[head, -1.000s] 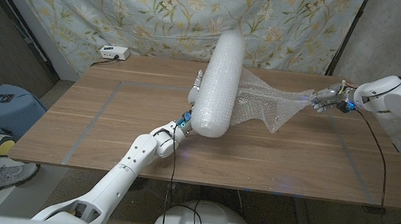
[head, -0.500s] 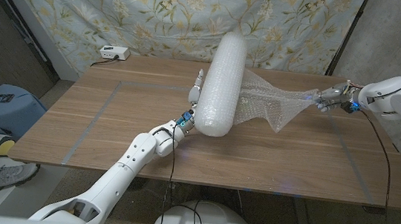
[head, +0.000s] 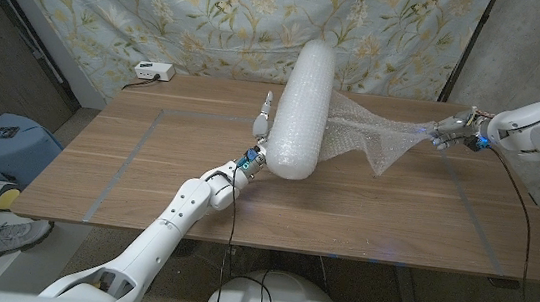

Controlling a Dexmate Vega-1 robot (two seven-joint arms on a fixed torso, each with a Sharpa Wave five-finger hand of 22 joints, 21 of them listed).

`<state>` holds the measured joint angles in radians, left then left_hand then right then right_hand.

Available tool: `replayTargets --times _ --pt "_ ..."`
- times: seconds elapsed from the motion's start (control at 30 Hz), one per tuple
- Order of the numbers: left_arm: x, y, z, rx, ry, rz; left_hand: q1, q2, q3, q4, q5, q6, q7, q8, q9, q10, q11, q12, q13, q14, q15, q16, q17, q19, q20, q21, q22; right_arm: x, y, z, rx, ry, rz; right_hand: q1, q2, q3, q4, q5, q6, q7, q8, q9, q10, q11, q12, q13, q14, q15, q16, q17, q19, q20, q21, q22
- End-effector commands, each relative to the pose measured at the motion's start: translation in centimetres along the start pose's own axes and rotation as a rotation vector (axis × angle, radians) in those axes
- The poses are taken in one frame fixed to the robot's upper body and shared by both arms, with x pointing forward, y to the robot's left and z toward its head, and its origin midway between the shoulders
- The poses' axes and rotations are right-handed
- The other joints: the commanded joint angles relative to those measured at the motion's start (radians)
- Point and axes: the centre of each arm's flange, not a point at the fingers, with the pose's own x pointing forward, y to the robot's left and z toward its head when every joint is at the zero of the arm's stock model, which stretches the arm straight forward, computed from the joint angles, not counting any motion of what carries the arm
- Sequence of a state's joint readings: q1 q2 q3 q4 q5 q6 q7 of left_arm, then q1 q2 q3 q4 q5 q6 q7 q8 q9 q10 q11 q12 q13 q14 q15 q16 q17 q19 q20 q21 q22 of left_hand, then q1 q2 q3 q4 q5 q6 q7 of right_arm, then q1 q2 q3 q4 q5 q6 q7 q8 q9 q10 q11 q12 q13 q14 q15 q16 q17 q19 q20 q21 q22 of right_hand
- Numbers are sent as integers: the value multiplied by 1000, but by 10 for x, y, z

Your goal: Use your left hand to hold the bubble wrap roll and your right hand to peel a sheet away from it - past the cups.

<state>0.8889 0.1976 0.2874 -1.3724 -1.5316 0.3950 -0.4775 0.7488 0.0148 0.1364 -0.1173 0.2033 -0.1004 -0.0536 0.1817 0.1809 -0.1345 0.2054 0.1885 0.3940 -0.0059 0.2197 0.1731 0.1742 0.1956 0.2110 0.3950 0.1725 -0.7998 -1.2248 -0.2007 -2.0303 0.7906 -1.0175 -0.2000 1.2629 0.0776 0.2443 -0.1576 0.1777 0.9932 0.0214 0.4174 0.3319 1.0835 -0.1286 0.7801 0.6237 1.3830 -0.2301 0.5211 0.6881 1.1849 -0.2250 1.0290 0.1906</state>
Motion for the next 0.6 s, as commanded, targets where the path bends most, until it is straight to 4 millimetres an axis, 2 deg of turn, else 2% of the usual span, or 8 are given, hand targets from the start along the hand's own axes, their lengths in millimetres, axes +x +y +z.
replayTargets --times 0.03,0.6 --pt "3 -3 4 37 22 -2 1 10 -3 1 -1 3 5 10 2 4 4 6 -5 -8 3 4 5 -3 4 -10 1 -2 -4 2 15 -25 -16 9 3 4 3 -1 5 2 -5 4 4 -2 -1 1 3 1 -3 5 -5 1 9 2" --pt "4 -6 3 59 57 -1 0 21 -1 2 -2 19 -4 14 2 24 3 16 -23 1 3 11 7 5 2 -24 2 -9 -10 -4 34 -39 -41 9 2 2 3 0 6 1 -6 5 4 -2 -2 5 2 0 -4 8 -12 1 17 2"
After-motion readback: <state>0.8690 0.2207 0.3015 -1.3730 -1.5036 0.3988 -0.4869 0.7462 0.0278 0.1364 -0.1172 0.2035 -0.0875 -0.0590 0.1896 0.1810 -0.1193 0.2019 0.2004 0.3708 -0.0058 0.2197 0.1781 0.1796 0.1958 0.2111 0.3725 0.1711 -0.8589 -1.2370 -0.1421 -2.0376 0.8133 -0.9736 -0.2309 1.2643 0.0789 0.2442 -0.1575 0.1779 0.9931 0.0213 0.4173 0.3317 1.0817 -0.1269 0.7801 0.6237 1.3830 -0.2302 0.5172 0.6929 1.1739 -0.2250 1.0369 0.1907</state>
